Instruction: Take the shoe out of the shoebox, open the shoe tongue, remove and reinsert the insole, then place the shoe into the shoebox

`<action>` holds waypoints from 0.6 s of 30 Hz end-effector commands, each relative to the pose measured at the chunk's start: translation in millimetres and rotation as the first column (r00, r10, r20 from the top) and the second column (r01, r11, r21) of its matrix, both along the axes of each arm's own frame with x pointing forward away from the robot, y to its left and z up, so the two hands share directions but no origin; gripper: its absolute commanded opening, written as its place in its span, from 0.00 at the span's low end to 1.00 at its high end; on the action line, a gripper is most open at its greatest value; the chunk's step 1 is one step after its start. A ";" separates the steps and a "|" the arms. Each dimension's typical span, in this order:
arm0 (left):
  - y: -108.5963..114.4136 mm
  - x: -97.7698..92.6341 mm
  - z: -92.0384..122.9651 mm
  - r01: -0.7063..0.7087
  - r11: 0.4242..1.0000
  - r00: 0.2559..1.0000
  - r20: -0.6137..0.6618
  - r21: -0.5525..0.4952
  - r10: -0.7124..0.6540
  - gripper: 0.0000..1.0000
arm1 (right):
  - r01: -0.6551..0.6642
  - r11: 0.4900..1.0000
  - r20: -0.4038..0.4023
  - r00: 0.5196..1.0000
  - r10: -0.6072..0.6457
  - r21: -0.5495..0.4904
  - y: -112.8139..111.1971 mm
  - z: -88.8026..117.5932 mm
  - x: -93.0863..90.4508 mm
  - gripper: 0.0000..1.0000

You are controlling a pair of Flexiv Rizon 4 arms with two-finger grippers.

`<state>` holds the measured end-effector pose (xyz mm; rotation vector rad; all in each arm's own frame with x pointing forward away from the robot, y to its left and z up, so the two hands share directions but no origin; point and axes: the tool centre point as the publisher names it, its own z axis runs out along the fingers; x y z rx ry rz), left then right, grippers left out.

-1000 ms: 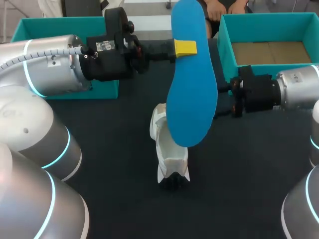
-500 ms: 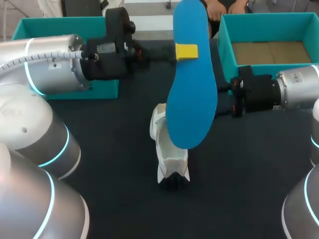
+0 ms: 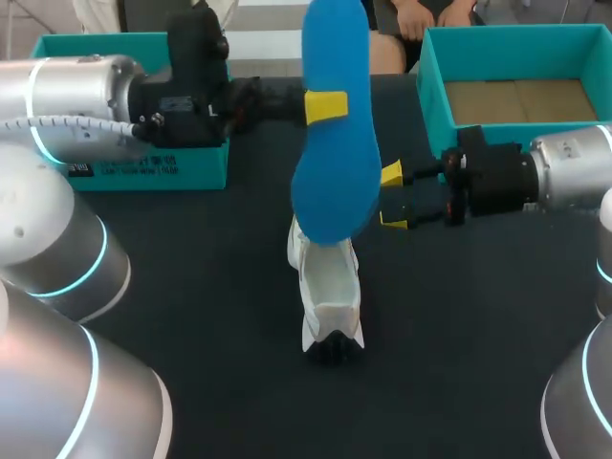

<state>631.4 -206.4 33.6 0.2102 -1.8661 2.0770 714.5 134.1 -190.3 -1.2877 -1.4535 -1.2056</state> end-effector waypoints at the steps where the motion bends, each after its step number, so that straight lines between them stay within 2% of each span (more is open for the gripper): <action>1: 4.9 -0.8 -8.9 -0.046 0.989 0.899 0.425 -0.140 0.102 0.00 | 0.002 1.000 0.000 1.000 -0.002 -0.002 1.3 0.0 -0.4 1.00; 3: 4.8 0.5 -10.6 -0.044 0.983 0.857 0.499 -0.176 0.128 0.00 | 0.002 1.000 0.000 1.000 -0.002 -0.002 1.3 0.0 -0.4 1.00; 5: 5.2 1.5 -15.3 -0.028 0.976 0.777 0.610 -0.214 0.156 0.00 | 0.002 1.000 0.000 1.000 -0.002 -0.002 1.3 0.0 -0.4 1.00; 8: 5.8 3.9 -18.0 -0.032 0.967 0.728 0.657 -0.255 0.197 0.00 | 0.002 1.000 0.000 1.000 -0.002 -0.002 1.3 0.0 -0.4 1.00; 11: 8.1 7.8 -24.2 0.008 0.971 0.602 0.777 -0.239 0.186 0.00 | 0.002 1.000 0.000 1.000 -0.002 -0.002 1.3 0.0 -0.4 1.00; 13: 10.5 10.1 -26.8 0.014 0.974 0.577 0.797 -0.227 0.177 0.00 | 0.002 1.000 0.000 1.000 -0.002 -0.002 1.3 0.0 -0.4 1.00; 14: 12.5 12.5 -29.0 0.027 0.976 0.518 0.838 -0.217 0.172 0.00 | 0.002 1.000 0.000 1.000 -0.002 -0.002 1.3 0.0 -0.4 1.00; 18: 17.0 16.7 -37.9 0.058 0.981 0.405 0.903 -0.184 0.145 0.00 | 0.002 1.000 0.000 1.000 -0.002 -0.002 1.3 0.0 -0.4 1.00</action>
